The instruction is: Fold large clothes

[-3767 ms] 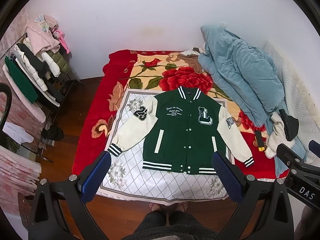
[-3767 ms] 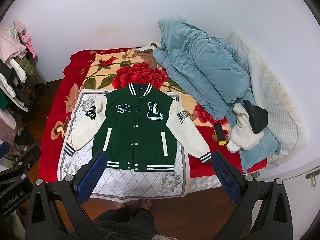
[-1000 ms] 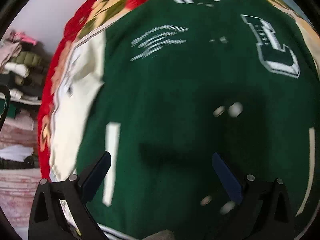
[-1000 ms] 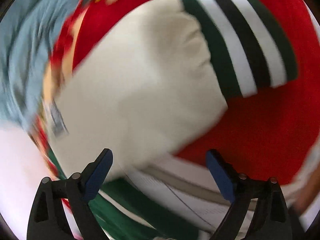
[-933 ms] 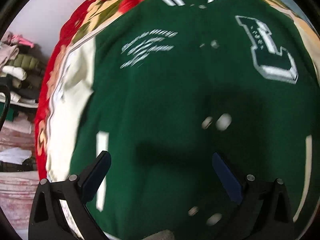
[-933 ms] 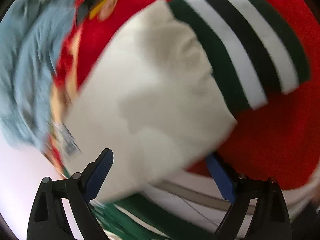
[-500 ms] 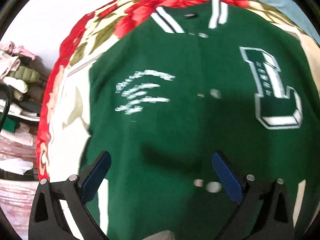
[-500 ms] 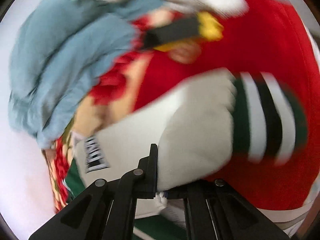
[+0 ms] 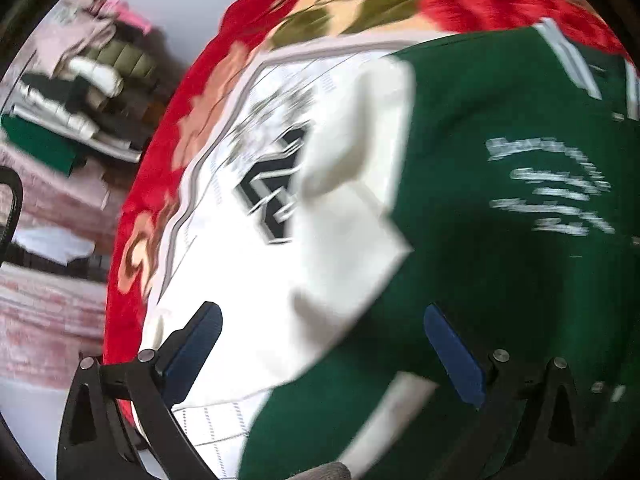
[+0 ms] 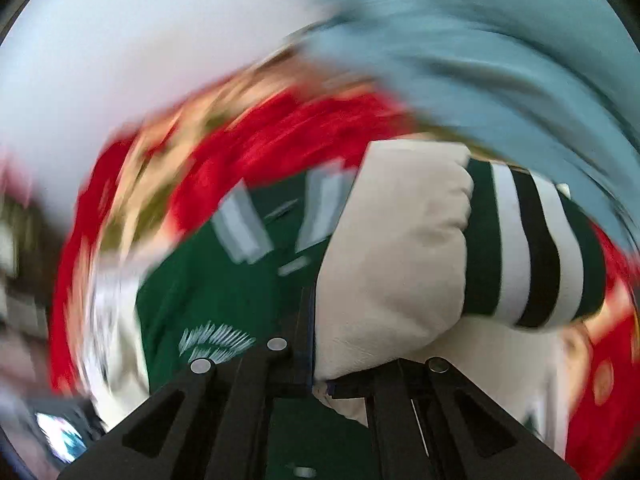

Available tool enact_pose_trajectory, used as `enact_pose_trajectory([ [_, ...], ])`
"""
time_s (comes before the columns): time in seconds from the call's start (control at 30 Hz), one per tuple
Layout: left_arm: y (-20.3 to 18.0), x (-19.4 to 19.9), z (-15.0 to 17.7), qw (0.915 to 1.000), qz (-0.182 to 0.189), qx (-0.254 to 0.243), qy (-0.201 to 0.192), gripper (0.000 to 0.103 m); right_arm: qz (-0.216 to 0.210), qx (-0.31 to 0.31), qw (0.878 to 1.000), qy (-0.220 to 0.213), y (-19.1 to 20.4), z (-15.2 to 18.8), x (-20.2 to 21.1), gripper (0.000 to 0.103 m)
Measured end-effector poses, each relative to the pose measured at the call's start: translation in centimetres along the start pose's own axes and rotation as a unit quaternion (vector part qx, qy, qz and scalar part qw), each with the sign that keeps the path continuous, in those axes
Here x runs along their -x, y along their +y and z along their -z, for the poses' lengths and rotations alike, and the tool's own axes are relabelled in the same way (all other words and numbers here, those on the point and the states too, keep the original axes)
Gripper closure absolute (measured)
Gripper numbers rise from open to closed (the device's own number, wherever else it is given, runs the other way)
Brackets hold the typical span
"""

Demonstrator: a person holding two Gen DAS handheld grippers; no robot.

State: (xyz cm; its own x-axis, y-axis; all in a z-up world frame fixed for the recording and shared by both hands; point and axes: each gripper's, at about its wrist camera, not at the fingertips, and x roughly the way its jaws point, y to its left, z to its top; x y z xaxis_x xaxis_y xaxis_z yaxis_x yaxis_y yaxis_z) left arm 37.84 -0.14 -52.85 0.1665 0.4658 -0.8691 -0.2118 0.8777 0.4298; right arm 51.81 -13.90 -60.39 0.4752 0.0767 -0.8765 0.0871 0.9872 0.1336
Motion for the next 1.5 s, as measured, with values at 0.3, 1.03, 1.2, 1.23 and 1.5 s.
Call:
enact_pose_trajectory([
  [0.3, 4.1, -2.7, 1.1, 0.9996, -0.003, -0.003, 0.027, 0.0, -0.098, 0.089, 0.979, 0.158, 11.4, 7.5, -7.1, 0.068],
  [1.03, 23.1, -15.8, 15.2, 0.8398, 0.263, 0.425, 0.213, 0.026, -0.016, -0.176, 0.958, 0.225, 0.7, 23.1, -1.8, 0.06],
  [1.2, 28.0, -18.5, 12.4, 0.8481, 0.201, 0.47, 0.139, 0.082, 0.058, -0.148, 0.963, 0.216, 4.2, 23.6, -2.4, 0.056],
  [1.23, 28.5, -18.8, 11.9, 0.8509, 0.201, 0.467, 0.131, 0.091, 0.07, -0.14, 0.964, 0.216, 4.8, 23.8, -2.2, 0.055],
  [1.5, 32.1, -19.0, 7.9, 0.9004, 0.171, 0.395, 0.062, 0.099, 0.023, -0.016, 0.975, 0.221, 15.7, 27.0, -0.7, 0.052],
])
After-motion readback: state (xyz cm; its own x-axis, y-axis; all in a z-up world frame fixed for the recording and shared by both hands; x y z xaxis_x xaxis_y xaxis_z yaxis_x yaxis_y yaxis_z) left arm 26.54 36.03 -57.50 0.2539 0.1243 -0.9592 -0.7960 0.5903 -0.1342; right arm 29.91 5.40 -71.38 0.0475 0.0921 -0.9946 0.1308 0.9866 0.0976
